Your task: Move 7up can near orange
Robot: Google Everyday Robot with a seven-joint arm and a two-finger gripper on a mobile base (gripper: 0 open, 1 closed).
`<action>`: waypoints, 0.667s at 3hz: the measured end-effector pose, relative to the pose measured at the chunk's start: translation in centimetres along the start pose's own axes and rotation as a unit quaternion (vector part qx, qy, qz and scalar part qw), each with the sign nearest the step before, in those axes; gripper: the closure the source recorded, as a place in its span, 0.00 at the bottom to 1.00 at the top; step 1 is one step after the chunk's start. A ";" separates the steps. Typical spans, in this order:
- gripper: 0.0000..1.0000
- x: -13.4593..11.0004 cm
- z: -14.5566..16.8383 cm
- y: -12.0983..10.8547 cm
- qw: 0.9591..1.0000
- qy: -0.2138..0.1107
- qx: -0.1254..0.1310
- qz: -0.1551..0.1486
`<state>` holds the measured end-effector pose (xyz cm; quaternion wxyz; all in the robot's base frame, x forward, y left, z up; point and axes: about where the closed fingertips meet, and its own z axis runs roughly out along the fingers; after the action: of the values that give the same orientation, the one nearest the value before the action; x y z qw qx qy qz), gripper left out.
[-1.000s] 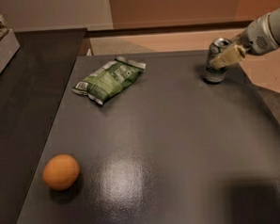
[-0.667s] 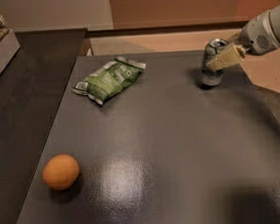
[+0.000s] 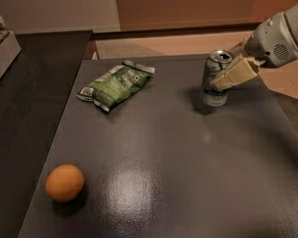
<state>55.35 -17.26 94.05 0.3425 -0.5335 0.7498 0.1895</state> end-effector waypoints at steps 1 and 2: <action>1.00 -1.2 1.3 4.4 0.998 0.004 -0.036 -0.046; 1.00 -2.8 3.0 8.6 0.993 0.005 -0.070 -0.099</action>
Offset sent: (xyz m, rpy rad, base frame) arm -0.1022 0.1112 -0.0149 -0.0696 -0.0589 0.3892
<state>48.83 -10.30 93.27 0.3174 -0.6289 0.6797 0.2043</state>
